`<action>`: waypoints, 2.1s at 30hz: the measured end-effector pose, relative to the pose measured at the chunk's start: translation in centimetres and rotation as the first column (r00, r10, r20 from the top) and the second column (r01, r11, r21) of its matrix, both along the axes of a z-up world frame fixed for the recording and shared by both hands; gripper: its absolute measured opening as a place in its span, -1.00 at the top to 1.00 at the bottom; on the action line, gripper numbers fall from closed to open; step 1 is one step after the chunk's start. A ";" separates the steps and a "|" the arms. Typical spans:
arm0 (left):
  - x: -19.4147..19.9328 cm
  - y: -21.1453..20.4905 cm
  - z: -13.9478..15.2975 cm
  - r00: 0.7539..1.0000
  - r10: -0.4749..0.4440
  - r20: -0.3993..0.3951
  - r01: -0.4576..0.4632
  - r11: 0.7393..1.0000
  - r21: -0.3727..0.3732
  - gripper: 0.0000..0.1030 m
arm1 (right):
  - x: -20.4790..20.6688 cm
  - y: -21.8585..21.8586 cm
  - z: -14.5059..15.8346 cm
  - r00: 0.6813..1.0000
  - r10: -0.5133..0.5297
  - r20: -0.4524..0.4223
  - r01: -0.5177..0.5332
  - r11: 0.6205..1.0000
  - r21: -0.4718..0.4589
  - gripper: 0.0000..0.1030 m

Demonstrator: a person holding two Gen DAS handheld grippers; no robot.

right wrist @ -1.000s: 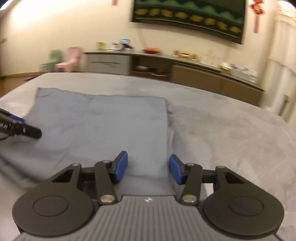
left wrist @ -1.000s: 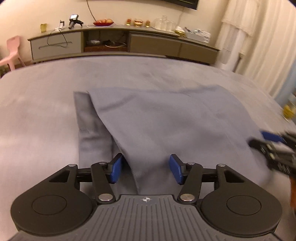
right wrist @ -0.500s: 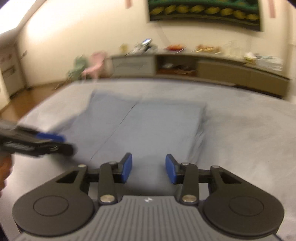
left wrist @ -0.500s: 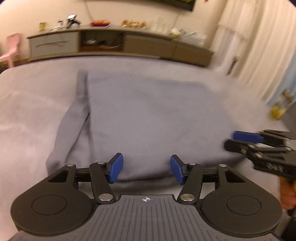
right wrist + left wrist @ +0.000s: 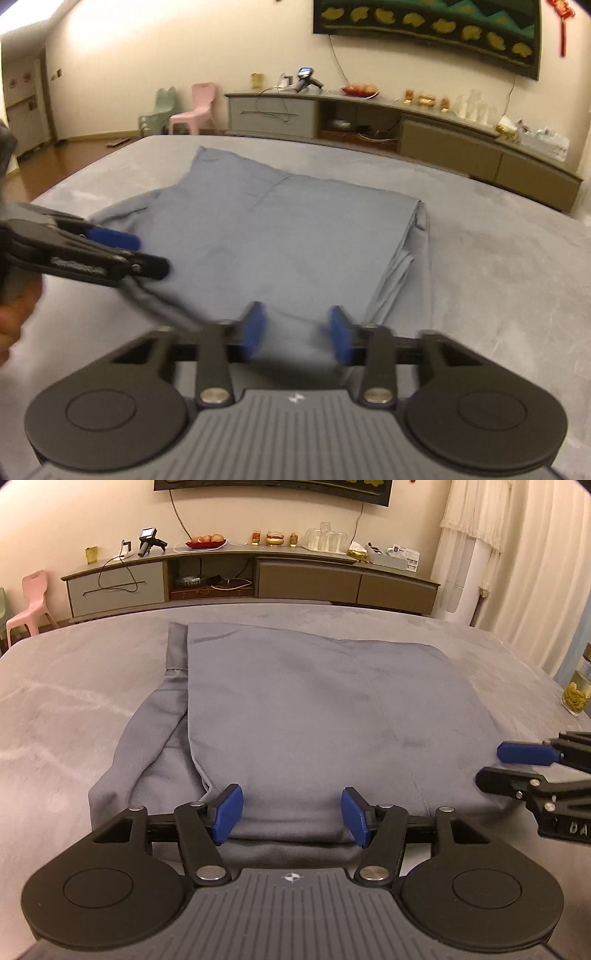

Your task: Fold clothes

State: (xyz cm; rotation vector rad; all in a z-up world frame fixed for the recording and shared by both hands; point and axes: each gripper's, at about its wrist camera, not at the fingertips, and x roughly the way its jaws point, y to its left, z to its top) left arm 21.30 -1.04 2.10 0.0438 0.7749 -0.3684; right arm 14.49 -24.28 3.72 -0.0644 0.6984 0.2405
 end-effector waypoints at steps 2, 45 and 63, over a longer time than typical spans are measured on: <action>1.5 -0.7 0.0 1.000 -0.001 -0.003 0.001 1.000 0.005 -0.20 | 2.2 -1.1 0.2 0.999 -0.044 -0.031 0.045 0.999 0.018 0.12; -7.6 -7.6 6.1 0.988 0.128 0.090 -0.130 0.991 0.016 -0.99 | -2.5 -7.5 3.4 0.969 -0.243 0.037 0.244 0.970 -0.019 -0.75; -12.7 -8.4 5.3 0.998 0.050 0.045 -0.041 0.984 -0.175 -0.99 | -5.1 -7.1 0.4 0.951 -0.307 0.017 0.308 0.949 -0.065 -0.77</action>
